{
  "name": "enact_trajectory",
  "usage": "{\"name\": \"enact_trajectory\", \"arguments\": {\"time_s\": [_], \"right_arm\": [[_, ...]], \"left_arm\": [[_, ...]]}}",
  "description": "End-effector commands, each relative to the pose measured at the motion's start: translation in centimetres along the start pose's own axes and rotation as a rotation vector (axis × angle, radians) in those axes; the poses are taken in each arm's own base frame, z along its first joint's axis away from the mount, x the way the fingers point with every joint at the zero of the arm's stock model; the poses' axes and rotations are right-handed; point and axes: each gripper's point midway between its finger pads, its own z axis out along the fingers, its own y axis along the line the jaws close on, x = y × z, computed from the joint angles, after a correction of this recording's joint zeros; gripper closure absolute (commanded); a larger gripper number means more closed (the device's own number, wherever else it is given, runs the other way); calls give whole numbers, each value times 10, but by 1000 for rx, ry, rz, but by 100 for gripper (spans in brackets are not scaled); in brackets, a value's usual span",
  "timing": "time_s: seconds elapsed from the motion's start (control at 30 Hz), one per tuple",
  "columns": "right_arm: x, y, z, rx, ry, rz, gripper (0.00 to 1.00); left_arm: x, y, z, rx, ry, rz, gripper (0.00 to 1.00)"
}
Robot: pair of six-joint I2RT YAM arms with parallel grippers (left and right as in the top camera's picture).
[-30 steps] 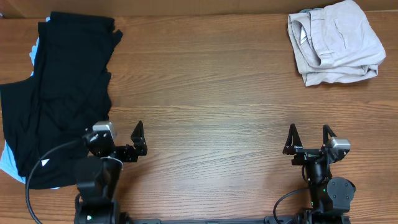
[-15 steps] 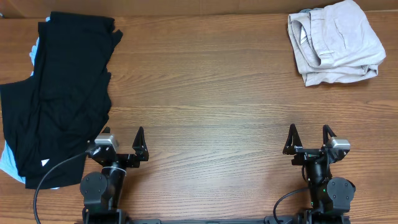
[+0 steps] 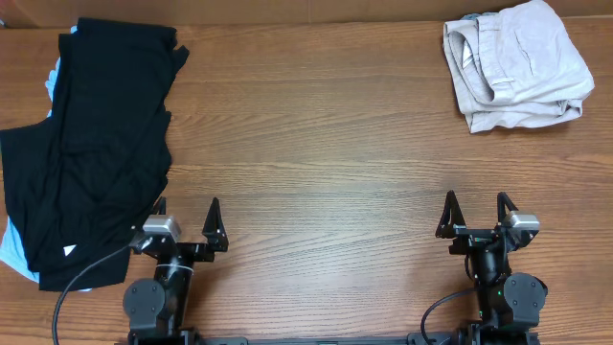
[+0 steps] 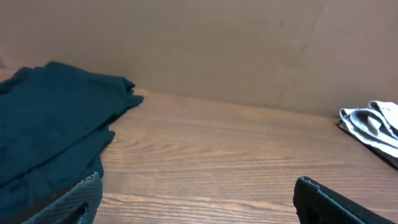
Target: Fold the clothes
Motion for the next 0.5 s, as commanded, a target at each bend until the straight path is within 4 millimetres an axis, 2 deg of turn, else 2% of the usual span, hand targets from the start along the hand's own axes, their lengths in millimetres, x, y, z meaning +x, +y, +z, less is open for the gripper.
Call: {"name": "enact_trajectory", "arguments": {"time_s": [0.0,0.47], "right_arm": [[1,2,0,-9,-5,1,0],[1,2,0,-9,-5,1,0]], "left_arm": [[4,4,-1,-20,2,-22,0],[9,8,-2,-40,19,-24,0]]}}
